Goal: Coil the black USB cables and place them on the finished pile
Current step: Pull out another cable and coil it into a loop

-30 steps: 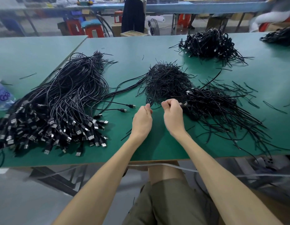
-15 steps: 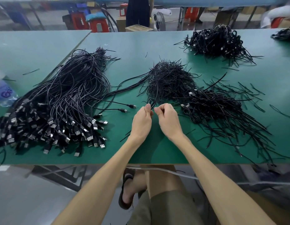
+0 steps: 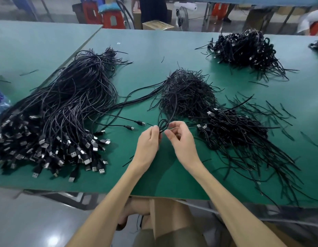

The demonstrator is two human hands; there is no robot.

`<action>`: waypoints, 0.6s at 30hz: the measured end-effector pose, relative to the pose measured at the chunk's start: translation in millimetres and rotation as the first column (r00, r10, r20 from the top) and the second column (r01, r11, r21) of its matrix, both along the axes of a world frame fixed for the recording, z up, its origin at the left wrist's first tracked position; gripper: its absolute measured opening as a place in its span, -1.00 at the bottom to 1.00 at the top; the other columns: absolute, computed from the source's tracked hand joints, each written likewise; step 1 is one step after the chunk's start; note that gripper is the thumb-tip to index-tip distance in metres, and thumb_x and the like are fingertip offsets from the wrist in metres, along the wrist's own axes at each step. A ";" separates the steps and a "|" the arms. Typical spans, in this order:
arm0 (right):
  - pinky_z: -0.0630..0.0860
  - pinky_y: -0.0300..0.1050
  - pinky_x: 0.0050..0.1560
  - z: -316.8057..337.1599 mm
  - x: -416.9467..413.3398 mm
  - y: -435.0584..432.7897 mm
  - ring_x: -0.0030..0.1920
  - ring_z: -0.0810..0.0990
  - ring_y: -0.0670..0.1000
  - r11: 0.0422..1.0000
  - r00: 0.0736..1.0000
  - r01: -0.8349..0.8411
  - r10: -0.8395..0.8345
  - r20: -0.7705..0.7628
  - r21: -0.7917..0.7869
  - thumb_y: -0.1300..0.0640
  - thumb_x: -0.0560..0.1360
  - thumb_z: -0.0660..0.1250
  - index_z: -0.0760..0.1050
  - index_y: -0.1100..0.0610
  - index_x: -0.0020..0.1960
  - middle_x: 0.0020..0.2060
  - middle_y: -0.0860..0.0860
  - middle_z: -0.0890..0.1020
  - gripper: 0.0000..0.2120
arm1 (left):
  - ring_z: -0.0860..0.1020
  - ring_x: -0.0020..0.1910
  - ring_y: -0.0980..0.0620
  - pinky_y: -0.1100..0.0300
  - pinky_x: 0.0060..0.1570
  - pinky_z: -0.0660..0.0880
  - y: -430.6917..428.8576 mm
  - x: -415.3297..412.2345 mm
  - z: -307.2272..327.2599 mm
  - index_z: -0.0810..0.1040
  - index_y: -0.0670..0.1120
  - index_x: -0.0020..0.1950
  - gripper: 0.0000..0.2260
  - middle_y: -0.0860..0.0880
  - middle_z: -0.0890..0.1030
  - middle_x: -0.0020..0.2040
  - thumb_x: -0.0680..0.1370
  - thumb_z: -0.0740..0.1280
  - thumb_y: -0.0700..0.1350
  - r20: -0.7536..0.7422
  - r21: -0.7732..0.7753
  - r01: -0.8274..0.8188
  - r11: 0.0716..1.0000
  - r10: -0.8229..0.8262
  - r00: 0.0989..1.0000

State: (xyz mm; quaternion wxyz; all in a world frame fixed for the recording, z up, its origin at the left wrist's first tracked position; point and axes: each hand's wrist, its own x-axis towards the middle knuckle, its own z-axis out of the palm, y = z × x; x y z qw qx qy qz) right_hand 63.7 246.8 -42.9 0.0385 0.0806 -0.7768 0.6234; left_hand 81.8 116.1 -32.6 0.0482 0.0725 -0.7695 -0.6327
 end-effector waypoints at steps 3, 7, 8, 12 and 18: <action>0.52 -0.14 -0.03 2.5 -1.4 -1.6 -0.17 0.56 -0.13 0.996 0.996 -0.087 0.087 0.008 -0.024 0.09 0.59 0.41 0.47 -0.18 0.19 -0.23 -0.18 0.60 -0.74 | 0.22 -0.44 0.07 0.09 -0.38 0.18 -2.4 0.6 3.6 0.28 0.11 -0.41 -0.64 0.10 0.31 -0.43 0.61 0.11 -0.01 -0.001 -0.004 0.019 1.000 -0.019 1.000; 0.44 -0.13 -0.12 -0.4 -1.8 0.9 -0.24 0.46 -0.05 0.983 0.983 -0.184 0.184 -0.006 -0.020 0.15 0.59 0.41 0.51 -0.03 0.34 -0.34 -0.22 0.50 -0.65 | 0.20 -0.39 0.01 0.04 -0.34 0.16 -1.3 3.2 3.2 0.22 0.01 -0.36 -0.72 0.01 0.28 -0.41 0.55 0.13 0.00 -0.017 -0.005 0.029 1.000 -0.029 0.999; 0.43 -0.14 -0.13 -0.8 -2.0 2.8 -0.25 0.44 -0.05 0.981 0.982 -0.191 0.190 -0.007 -0.020 0.14 0.59 0.41 0.51 -0.04 0.36 -0.35 -0.22 0.48 -0.65 | 0.19 -0.39 0.02 0.06 -0.35 0.15 -0.5 3.2 2.9 0.21 0.01 -0.35 -0.72 0.02 0.27 -0.41 0.56 0.13 -0.01 -0.017 -0.001 0.039 0.999 -0.039 0.999; 0.37 -0.13 -0.15 3.9 -0.3 0.3 -0.26 0.38 -0.05 0.958 0.960 -0.279 0.280 0.009 -0.060 0.02 0.59 0.41 0.53 -0.14 0.33 -0.34 -0.16 0.41 -0.68 | 0.19 -0.49 0.12 0.26 -0.47 0.17 -11.2 5.0 1.1 0.26 -0.02 -0.31 -0.68 0.11 0.28 -0.46 0.66 0.12 -0.11 0.011 0.045 0.079 0.996 -0.079 0.997; 0.50 0.32 0.19 11.2 -2.6 5.1 0.04 0.58 0.38 0.923 0.927 -0.357 0.370 0.069 -0.145 -0.13 0.50 0.46 0.61 -0.08 0.20 0.04 0.20 0.68 -0.70 | 0.20 -0.52 0.15 0.35 -0.53 0.17 -13.9 4.1 3.5 0.45 -0.15 -0.14 -0.74 0.16 0.31 -0.47 0.70 0.12 -0.14 0.030 0.094 0.212 0.973 -0.216 0.976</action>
